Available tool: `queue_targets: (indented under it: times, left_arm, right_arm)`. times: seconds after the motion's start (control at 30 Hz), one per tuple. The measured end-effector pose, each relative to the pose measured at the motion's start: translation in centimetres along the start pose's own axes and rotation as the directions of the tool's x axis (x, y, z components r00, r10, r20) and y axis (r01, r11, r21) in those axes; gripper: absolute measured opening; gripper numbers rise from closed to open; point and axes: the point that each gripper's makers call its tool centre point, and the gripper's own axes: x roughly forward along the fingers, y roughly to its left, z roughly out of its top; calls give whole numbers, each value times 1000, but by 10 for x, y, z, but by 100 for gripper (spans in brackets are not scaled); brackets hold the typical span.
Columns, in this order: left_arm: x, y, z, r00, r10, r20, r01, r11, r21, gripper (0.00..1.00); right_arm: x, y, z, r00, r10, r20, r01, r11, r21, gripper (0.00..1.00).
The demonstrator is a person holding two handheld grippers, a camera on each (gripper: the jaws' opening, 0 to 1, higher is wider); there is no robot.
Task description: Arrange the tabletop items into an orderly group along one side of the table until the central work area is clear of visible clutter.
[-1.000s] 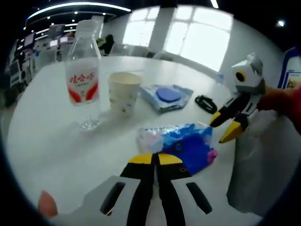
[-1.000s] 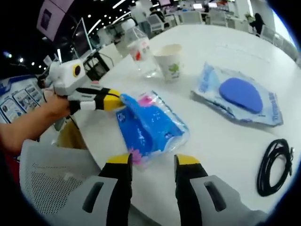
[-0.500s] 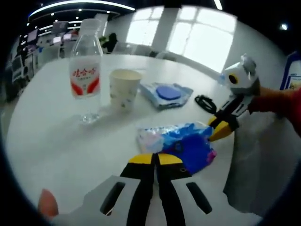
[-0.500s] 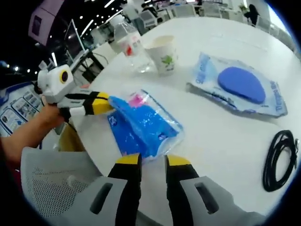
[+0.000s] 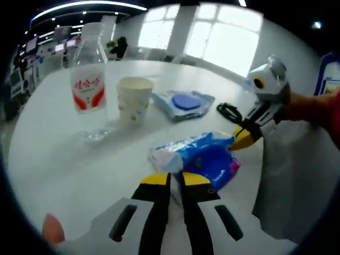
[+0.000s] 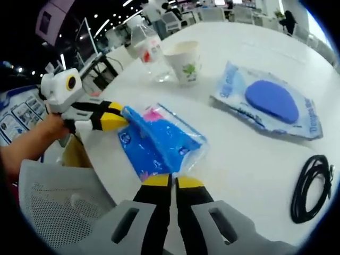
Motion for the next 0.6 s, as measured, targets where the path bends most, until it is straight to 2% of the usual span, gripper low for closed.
queue_targets:
  times: [0.1,0.17,0.23,0.6]
  left_arm:
    - [2,-1,0,1000,2,-9,-2,1000,-6,6]
    - [3,-1,0,1000,5,-12,-5,1000,3,0]
    - [3,-2,2,1000,10,0,-10,999,31,0]
    - [-4,-9,11,1000,26,0,-25,999,39,0]
  right_arm:
    - [0,-1,0,1000,-1,1,1,1000,-1,3]
    - [-1,-1,0,1000,-3,2,3,1000,-6,2]
    - [-1,-1,0,1000,-4,3,4,1000,-7,2]
    - [-12,-5,9,1000,1,25,0,1000,-27,2]
